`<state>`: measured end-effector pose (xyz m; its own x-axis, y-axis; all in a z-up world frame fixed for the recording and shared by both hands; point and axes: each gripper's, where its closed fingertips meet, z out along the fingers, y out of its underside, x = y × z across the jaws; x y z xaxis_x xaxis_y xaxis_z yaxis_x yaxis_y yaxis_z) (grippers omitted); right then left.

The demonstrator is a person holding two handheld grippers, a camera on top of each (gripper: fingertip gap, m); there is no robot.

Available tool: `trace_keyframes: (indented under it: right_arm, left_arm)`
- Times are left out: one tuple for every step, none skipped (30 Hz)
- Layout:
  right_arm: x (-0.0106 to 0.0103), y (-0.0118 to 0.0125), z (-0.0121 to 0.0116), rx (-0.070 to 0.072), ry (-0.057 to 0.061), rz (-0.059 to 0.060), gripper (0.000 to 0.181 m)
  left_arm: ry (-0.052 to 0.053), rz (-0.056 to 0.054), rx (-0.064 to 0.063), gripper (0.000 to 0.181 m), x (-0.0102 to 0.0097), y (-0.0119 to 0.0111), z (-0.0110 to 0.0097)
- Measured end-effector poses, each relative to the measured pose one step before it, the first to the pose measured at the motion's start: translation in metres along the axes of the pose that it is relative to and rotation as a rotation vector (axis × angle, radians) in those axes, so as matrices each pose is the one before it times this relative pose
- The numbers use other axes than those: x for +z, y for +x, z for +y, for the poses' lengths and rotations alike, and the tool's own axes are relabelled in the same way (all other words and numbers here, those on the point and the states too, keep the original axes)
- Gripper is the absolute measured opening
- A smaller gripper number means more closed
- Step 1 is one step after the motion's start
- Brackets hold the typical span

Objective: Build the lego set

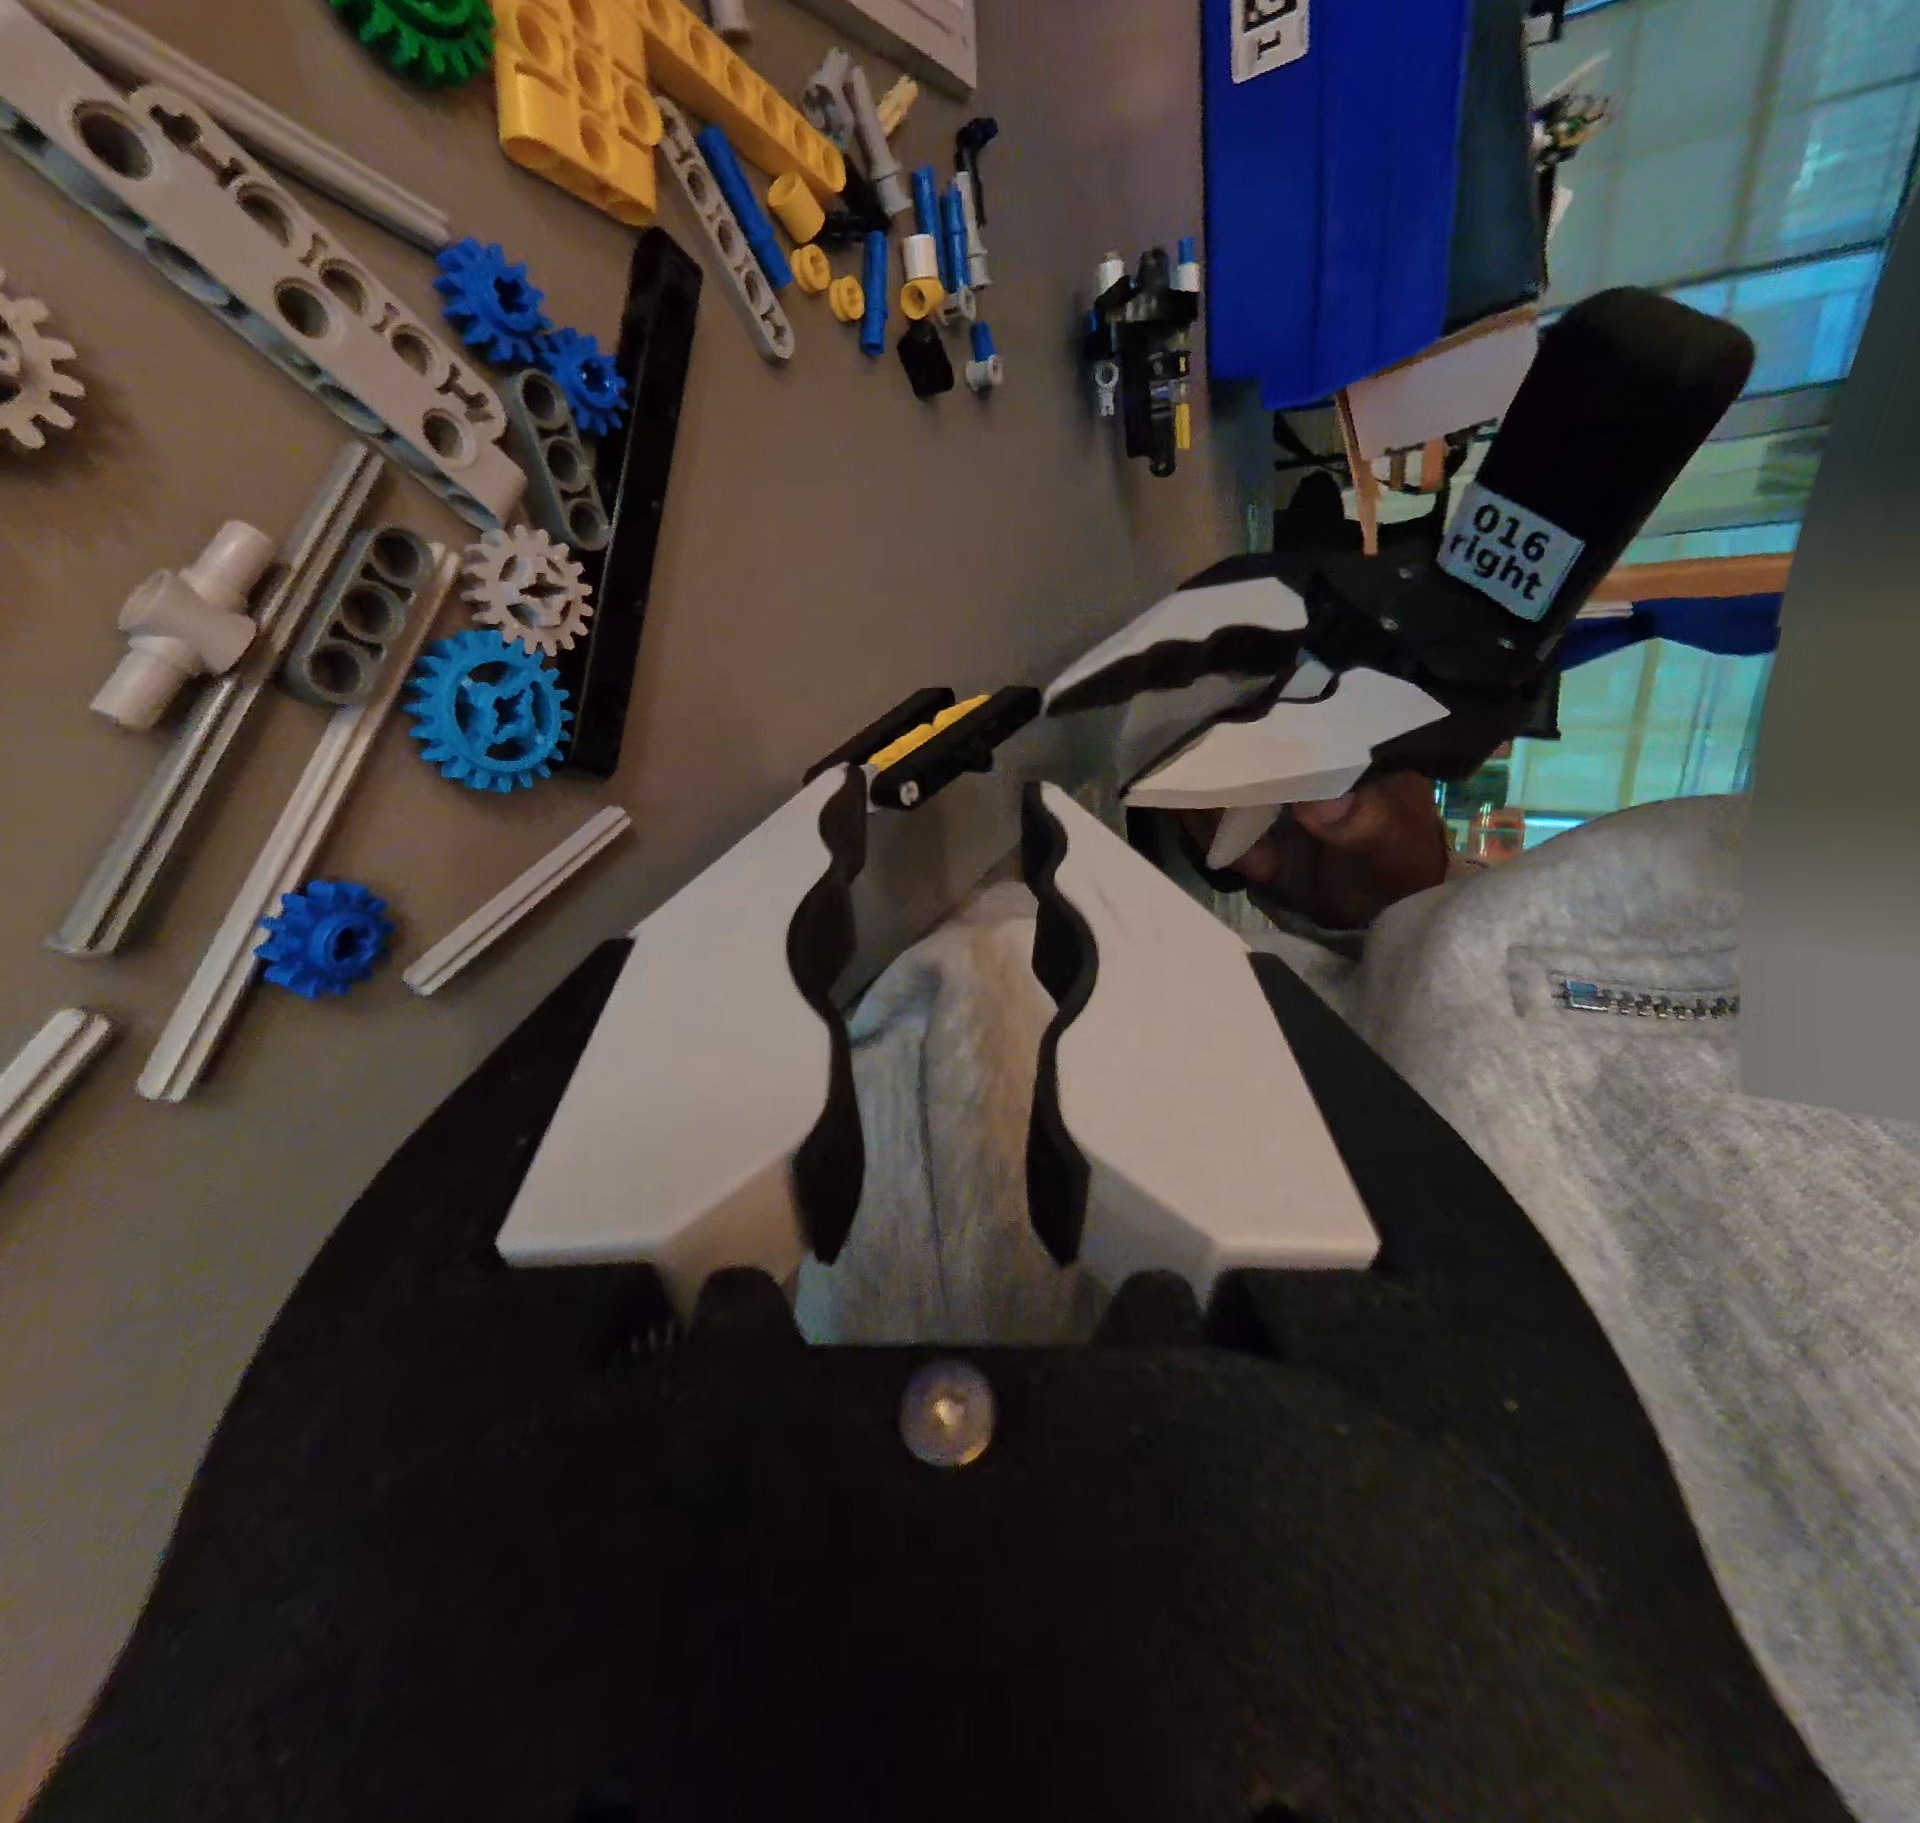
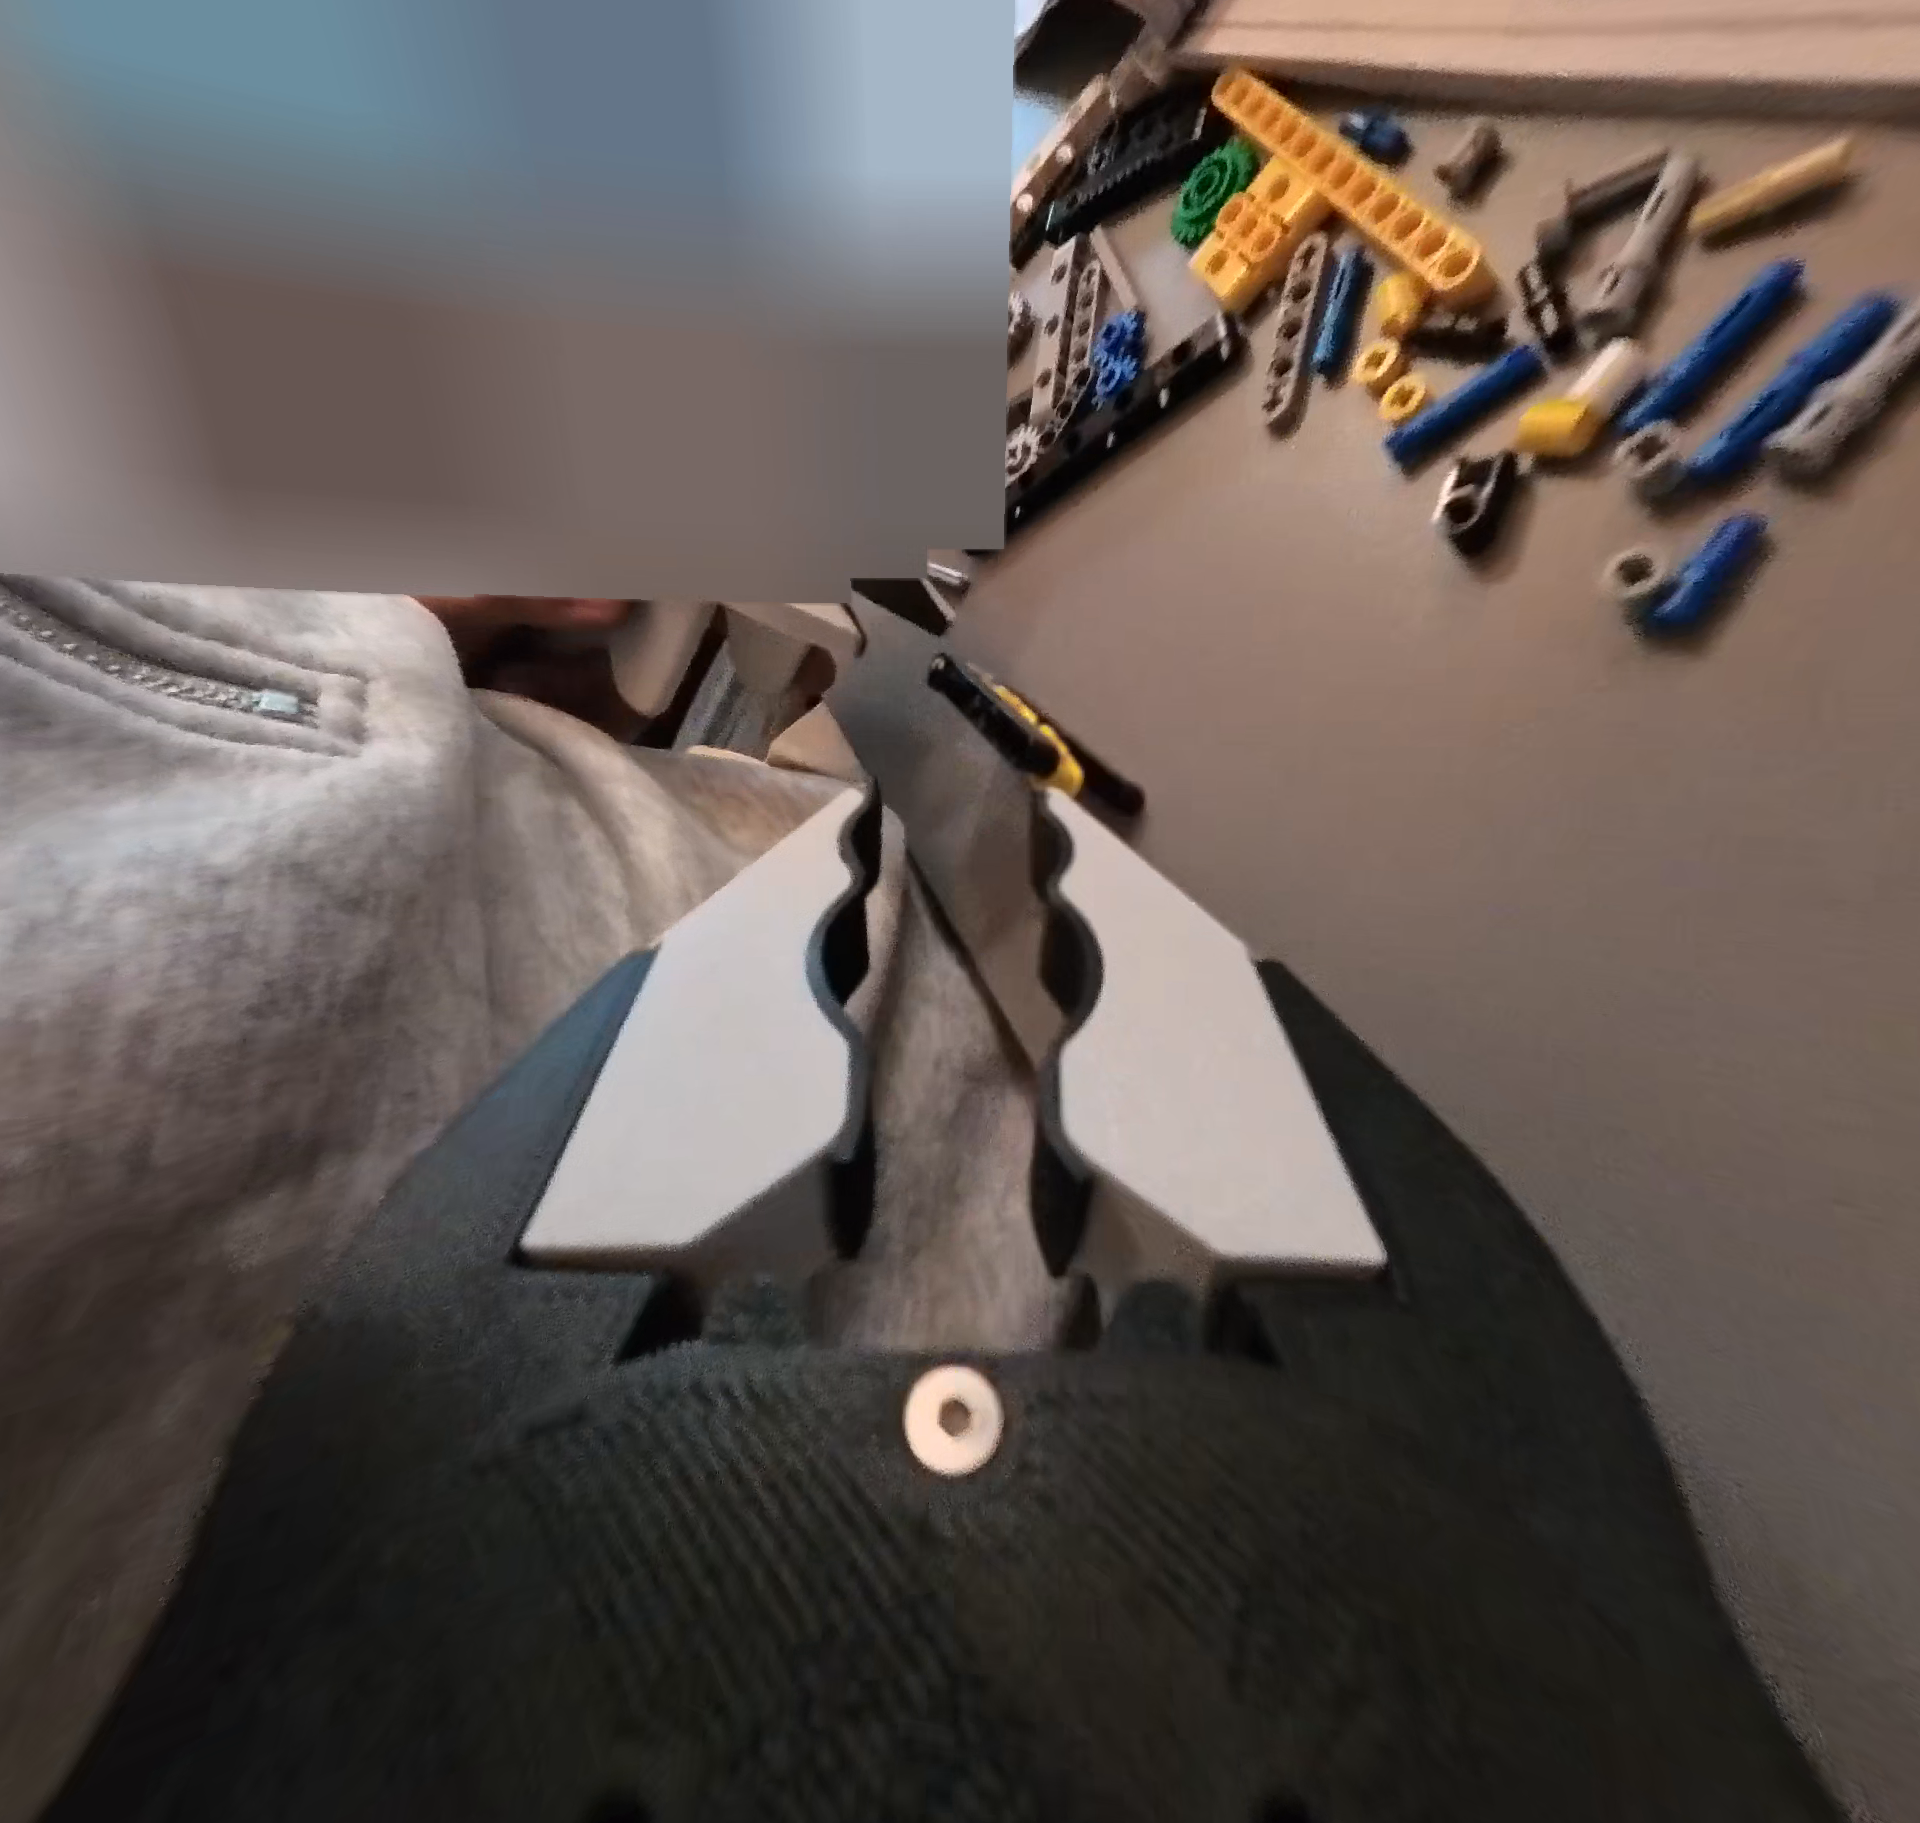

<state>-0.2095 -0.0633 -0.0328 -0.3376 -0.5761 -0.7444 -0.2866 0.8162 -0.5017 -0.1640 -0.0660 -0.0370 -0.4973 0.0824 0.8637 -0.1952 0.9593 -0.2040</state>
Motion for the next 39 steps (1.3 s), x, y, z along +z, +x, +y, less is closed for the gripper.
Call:
trace_keyframes:
  right_arm:
    - [0.00046,-0.00123,0.00400,0.0194,-0.0048,0.0166,0.017]
    - [0.00054,-0.00149,0.00291,0.0188,0.0006,0.0129,0.012]
    - [0.00072,-0.00055,0.00240,0.0181,0.0031,0.0172,0.013]
    - [0.00072,0.00072,0.00199,0.0155,0.0047,0.0244,0.015]
    - [0.00044,0.00048,0.00033,0.0116,0.0142,0.0233,0.017]
    - [0.00031,0.00088,-0.00104,0.0144,0.0226,0.0252,0.019]
    - [0.00053,0.00090,-0.00151,0.0212,0.0230,0.0220,0.020]
    - [0.00101,-0.00004,-0.00150,0.0261,0.0217,0.0109,0.025]
    - [0.00110,-0.00056,-0.00142,0.0300,0.0220,0.0051,0.028]
    - [0.00115,-0.00157,-0.00071,0.0313,0.0203,-0.0006,0.029]
    - [0.00152,-0.00227,0.00059,0.0270,0.0144,-0.0032,0.031]
    - [0.00163,-0.00174,0.00161,0.0192,0.0094,0.0004,0.033]
    - [0.00192,-0.00137,0.00127,0.0161,0.0092,0.0012,0.035]
    - [0.00195,-0.00069,-0.00036,0.0189,0.0153,0.0000,0.035]
    - [0.00215,0.00042,-0.00187,0.0215,0.0214,0.0015,0.037]
    - [0.00229,0.00111,-0.00246,0.0227,0.0212,-0.0006,0.038]
    - [0.00226,0.00090,-0.00288,0.0265,0.0203,-0.0061,0.039]
    - [0.00200,0.00078,-0.00343,0.0278,0.0223,-0.0101,0.040]
    - [0.00179,0.00053,-0.00335,0.0244,0.0207,-0.0096,0.043]
    - [0.00165,0.00077,-0.00260,0.0171,0.0148,-0.0045,0.043]
    - [0.00149,0.00134,-0.00192,0.0078,0.0101,0.0031,0.043]
    - [0.00139,0.00184,-0.00171,-0.0003,0.0071,0.0109,0.042]
    - [0.00157,0.00207,-0.00165,-0.0065,0.0026,0.0166,0.042]
    - [0.00170,0.00162,-0.00157,-0.0104,-0.0013,0.0177,0.042]
    - [0.00182,0.00077,-0.00171,-0.0107,-0.0028,0.0151,0.041]
    - [0.00173,0.00031,-0.00180,-0.0111,-0.0038,0.0146,0.041]
    - [0.00160,0.00040,-0.00153,-0.0142,-0.0057,0.0167,0.040]
    - [0.00169,0.00062,-0.00087,-0.0163,-0.0095,0.0188,0.039]
    - [0.00154,0.00111,-0.00019,-0.0175,-0.0127,0.0209,0.037]
    - [0.00151,0.00120,-0.00003,-0.0165,-0.0117,0.0206,0.034]
    - [0.00145,0.00086,-0.00056,-0.0124,-0.0068,0.0174,0.031]
    - [0.00129,0.00041,-0.00079,-0.0097,-0.0039,0.0127,0.028]
    - [0.00135,-0.00019,-0.00094,-0.0088,-0.0021,0.0081,0.025]
    - [0.00130,-0.00048,-0.00106,-0.0090,-0.0012,0.0045,0.025]
    - [0.00127,-0.00076,-0.00106,-0.0106,-0.0022,0.0024,0.024]
    - [0.00129,-0.00075,-0.00100,-0.0120,-0.0031,0.0010,0.024]
    - [0.00136,-0.00071,-0.00060,-0.0103,-0.0063,-0.0004,0.024]
    - [0.00117,-0.00051,-0.00021,-0.0043,-0.0102,-0.0022,0.024]
    - [0.00075,-0.00062,-0.00008,-0.0015,-0.0118,-0.0047,0.023]
  left_arm:
    - [0.0013,0.0100,0.0217,0.029,-0.00023,0.00159,0.00094]
    - [0.0053,0.0069,0.0256,0.029,-0.00052,0.00123,0.00002]
    - [0.0098,0.0089,0.0287,0.028,-0.00091,0.00161,-0.00081]
    - [0.0093,0.0073,0.0306,0.028,-0.00111,0.00109,-0.00116]
    - [0.0115,0.0018,0.0330,0.028,-0.00149,0.00008,-0.00205]
    - [0.0170,-0.0014,0.0375,0.028,-0.00187,-0.00043,-0.00345]
    - [0.0203,-0.0015,0.0396,0.028,-0.00204,-0.00079,-0.00449]
    - [0.0215,0.0001,0.0385,0.028,-0.00199,-0.00058,-0.00504]
    - [0.0198,0.0014,0.0345,0.027,-0.00182,-0.00064,-0.00479]
    - [0.0189,0.0069,0.0310,0.027,-0.00187,0.00017,-0.00414]
    - [0.0169,0.0122,0.0254,0.027,-0.00170,0.00083,-0.00325]
    - [0.0136,0.0151,0.0186,0.027,-0.00133,0.00129,-0.00199]
    - [0.0117,0.0166,0.0143,0.026,-0.00087,0.00150,-0.00131]
    - [0.0076,0.0149,0.0127,0.026,-0.00046,0.00107,-0.00035]
    - [0.0055,0.0107,0.0108,0.026,-0.00033,0.00041,0.00034]
    - [0.0097,0.0151,0.0093,0.026,-0.00034,0.00119,-0.00004]
    - [0.0090,0.0146,0.0084,0.026,-0.00072,0.00125,0.00040]
    - [0.0071,0.0102,0.0064,0.026,-0.00099,0.00057,0.00074]
    - [0.0092,0.0111,0.0053,0.025,-0.00135,0.00086,0.00052]
    - [0.0081,0.0114,0.0042,0.025,-0.00168,0.00083,0.00055]
    - [0.0082,0.0086,0.0030,0.025,-0.00193,0.00035,0.00052]
    - [0.0088,0.0081,0.0029,0.025,-0.00233,0.00028,0.00036]
    - [0.0081,0.0077,0.0028,0.025,-0.00237,-0.00004,0.00039]
    - [0.0083,0.0065,0.0022,0.024,-0.00248,-0.00048,-0.00002]
    - [0.0095,0.0076,0.0011,0.024,-0.00232,-0.00056,-0.00045]
    - [0.0089,0.0067,-0.0009,0.023,-0.00199,-0.00063,-0.00092]
    - [0.0099,0.0081,-0.0016,0.023,-0.00183,-0.00046,-0.00136]
    - [0.0095,0.0099,-0.0014,0.023,-0.00154,0.00010,-0.00137]
    - [0.0069,0.0073,-0.0008,0.023,-0.00118,-0.00029,-0.00099]
    - [0.0045,0.0063,0.0002,0.023,-0.00089,-0.00046,-0.00040]
    - [0.0029,0.0065,0.0010,0.022,-0.00073,-0.00038,-0.00012]
    - [0.0021,0.0056,-0.0002,0.022,-0.00063,-0.00066,0.00014]
    - [0.0022,0.0064,-0.0027,0.022,-0.00050,-0.00070,0.00005]
    - [0.0033,0.0079,-0.0044,0.022,-0.00038,-0.00058,-0.00005]
    - [0.0039,0.0085,-0.0048,0.022,-0.00037,-0.00031,-0.00028]
    - [0.0044,0.0079,-0.0036,0.022,-0.00023,-0.00034,-0.00054]
    - [0.0043,0.0075,-0.0031,0.022,-0.00001,0.00012,-0.00084]
    - [0.0047,0.0108,0.0017,0.022,0.00021,0.00115,-0.00109]
    - [0.0035,0.0075,0.0048,0.022,0.00026,0.00111,-0.00095]
